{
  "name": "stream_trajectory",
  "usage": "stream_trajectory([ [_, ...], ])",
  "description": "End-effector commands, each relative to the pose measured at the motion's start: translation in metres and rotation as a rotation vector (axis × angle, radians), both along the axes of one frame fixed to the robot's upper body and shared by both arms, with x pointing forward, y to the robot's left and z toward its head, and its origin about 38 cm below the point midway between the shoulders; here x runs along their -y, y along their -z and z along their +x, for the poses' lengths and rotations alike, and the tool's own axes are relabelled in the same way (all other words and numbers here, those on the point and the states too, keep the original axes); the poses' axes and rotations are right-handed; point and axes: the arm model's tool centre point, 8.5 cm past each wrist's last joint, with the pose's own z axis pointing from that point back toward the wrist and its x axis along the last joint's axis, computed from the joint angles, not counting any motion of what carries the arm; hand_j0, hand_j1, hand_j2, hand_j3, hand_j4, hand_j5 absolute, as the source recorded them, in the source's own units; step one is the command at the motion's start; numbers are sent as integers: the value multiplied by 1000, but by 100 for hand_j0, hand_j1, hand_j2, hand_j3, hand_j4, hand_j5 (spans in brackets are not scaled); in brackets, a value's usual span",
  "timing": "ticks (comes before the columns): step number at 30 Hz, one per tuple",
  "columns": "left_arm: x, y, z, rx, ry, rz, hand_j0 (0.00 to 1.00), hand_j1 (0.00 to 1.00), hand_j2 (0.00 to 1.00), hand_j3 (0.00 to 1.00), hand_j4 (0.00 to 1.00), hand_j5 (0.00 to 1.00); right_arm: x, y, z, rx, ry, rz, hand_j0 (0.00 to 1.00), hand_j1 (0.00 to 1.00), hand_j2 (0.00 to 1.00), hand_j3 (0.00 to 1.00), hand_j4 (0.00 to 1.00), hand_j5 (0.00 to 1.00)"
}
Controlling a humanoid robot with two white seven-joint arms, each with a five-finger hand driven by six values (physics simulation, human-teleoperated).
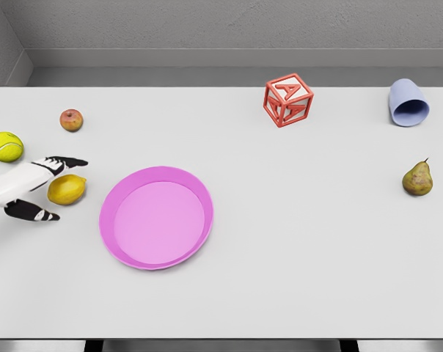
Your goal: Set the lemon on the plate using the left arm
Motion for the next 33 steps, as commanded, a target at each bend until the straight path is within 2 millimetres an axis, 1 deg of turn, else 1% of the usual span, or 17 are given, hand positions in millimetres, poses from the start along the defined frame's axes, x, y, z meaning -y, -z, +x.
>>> stream_trajectory([
  [1,-2,4,0,-9,-14,-11,100,100,100,100,100,100,0,0,0,0,0,0,100,100,100,100,100,100],
  [2,-3,4,0,-11,-14,-9,100,100,100,100,100,100,0,0,0,0,0,0,100,100,100,100,100,100],
  [3,-3,3,0,-9,-12,3,92,92,92,92,92,92,0,0,0,0,0,0,100,100,100,100,100,100],
  [5,-3,0,4,-12,3,46,73,73,73,73,73,73,0,0,0,0,0,0,100,100,100,100,100,100],
  [6,-3,1,3,-27,10,57,67,67,67,67,67,67,0,0,0,0,0,0,100,100,100,100,100,100],
  [8,-2,2,3,-35,16,60,65,65,65,65,65,65,0,0,0,0,0,0,100,100,100,100,100,100],
  [12,0,3,3,-39,21,59,64,64,64,64,64,64,0,0,0,0,0,0,100,100,100,100,100,100],
  [16,1,4,2,-48,28,65,58,58,58,58,58,58,0,0,0,0,0,0,100,100,100,100,100,100],
  [17,1,4,2,-48,29,67,54,54,54,54,54,54,0,0,0,0,0,0,100,100,100,100,100,100],
  [20,1,4,2,-47,29,63,51,51,51,51,51,51,0,0,0,0,0,0,100,100,100,100,100,100],
  [22,4,2,1,-41,39,61,48,48,48,48,48,48,0,0,0,0,0,2,100,100,100,100,100,100],
  [24,9,-2,1,-27,52,60,48,48,48,48,48,48,0,0,0,0,0,0,100,100,100,100,100,100],
  [28,10,-10,3,-5,51,42,48,48,48,48,48,48,0,0,0,0,0,0,100,100,100,100,100,100],
  [30,18,-20,5,23,77,37,48,48,48,48,48,48,0,0,0,0,0,0,100,100,100,100,100,100],
  [33,18,-27,4,42,78,25,48,48,48,48,48,48,0,0,0,0,0,0,100,100,100,100,100,100],
])
